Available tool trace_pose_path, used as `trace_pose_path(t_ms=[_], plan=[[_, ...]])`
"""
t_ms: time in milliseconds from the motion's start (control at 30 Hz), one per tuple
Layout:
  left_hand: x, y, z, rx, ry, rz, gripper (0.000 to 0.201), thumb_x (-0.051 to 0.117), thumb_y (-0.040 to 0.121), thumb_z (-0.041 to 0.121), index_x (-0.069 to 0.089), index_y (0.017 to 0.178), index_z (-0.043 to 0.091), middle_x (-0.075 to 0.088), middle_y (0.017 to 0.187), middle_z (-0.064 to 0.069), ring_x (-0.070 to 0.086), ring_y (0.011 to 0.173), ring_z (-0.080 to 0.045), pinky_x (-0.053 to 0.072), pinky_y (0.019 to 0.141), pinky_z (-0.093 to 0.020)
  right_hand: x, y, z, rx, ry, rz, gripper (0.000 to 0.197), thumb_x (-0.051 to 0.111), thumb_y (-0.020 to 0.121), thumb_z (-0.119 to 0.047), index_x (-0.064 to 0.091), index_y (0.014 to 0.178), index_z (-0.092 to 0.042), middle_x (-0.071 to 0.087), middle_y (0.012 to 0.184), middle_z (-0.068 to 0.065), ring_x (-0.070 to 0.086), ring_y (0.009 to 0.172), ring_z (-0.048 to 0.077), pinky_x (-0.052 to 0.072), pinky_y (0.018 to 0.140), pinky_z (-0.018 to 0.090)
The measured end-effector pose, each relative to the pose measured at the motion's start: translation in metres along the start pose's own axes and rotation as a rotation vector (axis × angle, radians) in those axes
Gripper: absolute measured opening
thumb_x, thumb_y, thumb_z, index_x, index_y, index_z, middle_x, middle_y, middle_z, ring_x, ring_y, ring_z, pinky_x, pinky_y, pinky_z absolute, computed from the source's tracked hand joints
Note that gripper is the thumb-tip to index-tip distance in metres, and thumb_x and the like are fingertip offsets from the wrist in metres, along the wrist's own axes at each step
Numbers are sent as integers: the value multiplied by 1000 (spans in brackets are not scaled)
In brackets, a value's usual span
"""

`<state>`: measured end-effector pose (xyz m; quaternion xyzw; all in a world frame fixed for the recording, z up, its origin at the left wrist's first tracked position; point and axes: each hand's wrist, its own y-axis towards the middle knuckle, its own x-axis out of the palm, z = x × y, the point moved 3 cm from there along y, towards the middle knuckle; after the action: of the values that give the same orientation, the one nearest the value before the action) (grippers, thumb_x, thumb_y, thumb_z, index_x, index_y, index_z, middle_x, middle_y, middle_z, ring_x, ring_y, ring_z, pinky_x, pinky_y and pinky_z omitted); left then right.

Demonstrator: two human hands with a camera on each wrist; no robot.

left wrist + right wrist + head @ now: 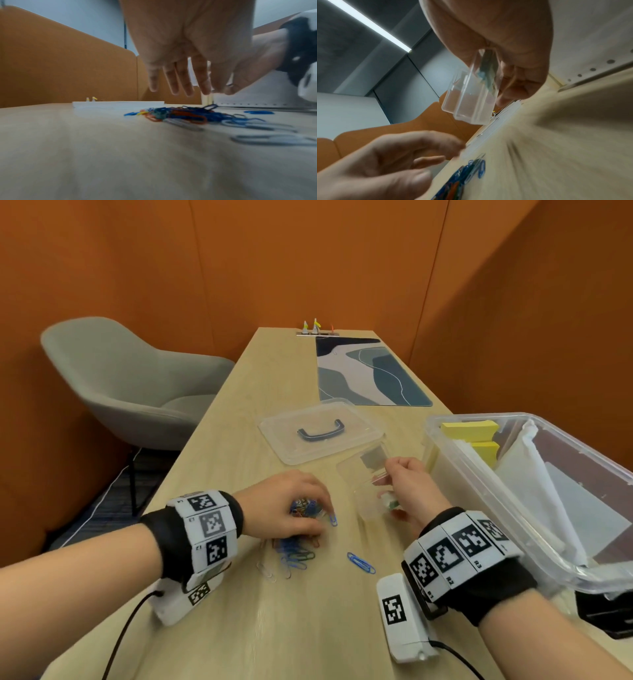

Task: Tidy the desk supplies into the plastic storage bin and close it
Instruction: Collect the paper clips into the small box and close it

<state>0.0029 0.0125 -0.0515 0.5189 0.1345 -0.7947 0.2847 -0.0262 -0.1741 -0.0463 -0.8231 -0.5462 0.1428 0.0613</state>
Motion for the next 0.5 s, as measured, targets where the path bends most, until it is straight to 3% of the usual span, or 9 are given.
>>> trace_pose_path(t_ms=[33, 100, 200, 267, 367, 433, 500], plan=[[-2, 0, -5, -95, 12, -33, 51, 69, 74, 48, 58, 121, 31, 48, 134, 5, 39, 124, -6, 29, 108, -22, 0, 1, 2, 0, -14, 6, 9, 37, 98, -24, 45, 97, -20, 59, 78, -3, 52, 77, 21, 37, 55, 25], [1, -2, -15, -284, 54, -230, 83, 74, 64, 58, 36, 136, 44, 24, 149, 10, 15, 139, -10, 14, 117, -30, 0, 3, 6, 21, -25, 4, 13, 37, 97, -24, 45, 88, -23, 59, 79, -3, 52, 82, 22, 35, 55, 25], [6, -4, -18, -286, 158, -363, 98, 76, 54, 64, 27, 138, 51, 18, 150, 15, 11, 140, -12, 15, 118, -38, -1, 4, 9, 61, -11, -24, 15, 36, 97, -26, 44, 85, -26, 59, 87, 0, 55, 85, 27, 32, 47, 24], [7, -3, -16, -223, 151, -326, 85, 76, 58, 60, 36, 133, 51, 29, 143, 16, 21, 132, -11, 22, 114, -33, -3, 4, 10, 62, -8, -32, 13, 34, 99, -27, 46, 99, -23, 58, 94, 4, 58, 83, 30, 33, 43, 23], [6, -5, -16, -192, 24, -287, 59, 76, 72, 40, 51, 125, 43, 40, 130, 10, 36, 120, -10, 29, 107, -21, -5, 6, 12, 64, 0, -37, 17, 31, 100, -28, 45, 108, -24, 57, 95, 5, 63, 66, 24, 38, 43, 22], [3, -7, -15, -202, -53, -289, 47, 75, 76, 30, 58, 120, 36, 45, 123, 5, 46, 114, -11, 36, 104, -23, -4, 6, 15, 90, 15, -58, 20, 30, 101, -28, 44, 114, -23, 57, 99, 6, 64, 65, 23, 44, 39, 22], [2, -6, -14, -212, -67, -264, 40, 74, 77, 24, 63, 115, 30, 51, 118, 0, 52, 107, -16, 40, 99, -27, -2, 5, 17, 120, 60, -80, 27, 31, 101, -28, 42, 124, -21, 57, 104, 8, 66, 76, 27, 52, 39, 27]])
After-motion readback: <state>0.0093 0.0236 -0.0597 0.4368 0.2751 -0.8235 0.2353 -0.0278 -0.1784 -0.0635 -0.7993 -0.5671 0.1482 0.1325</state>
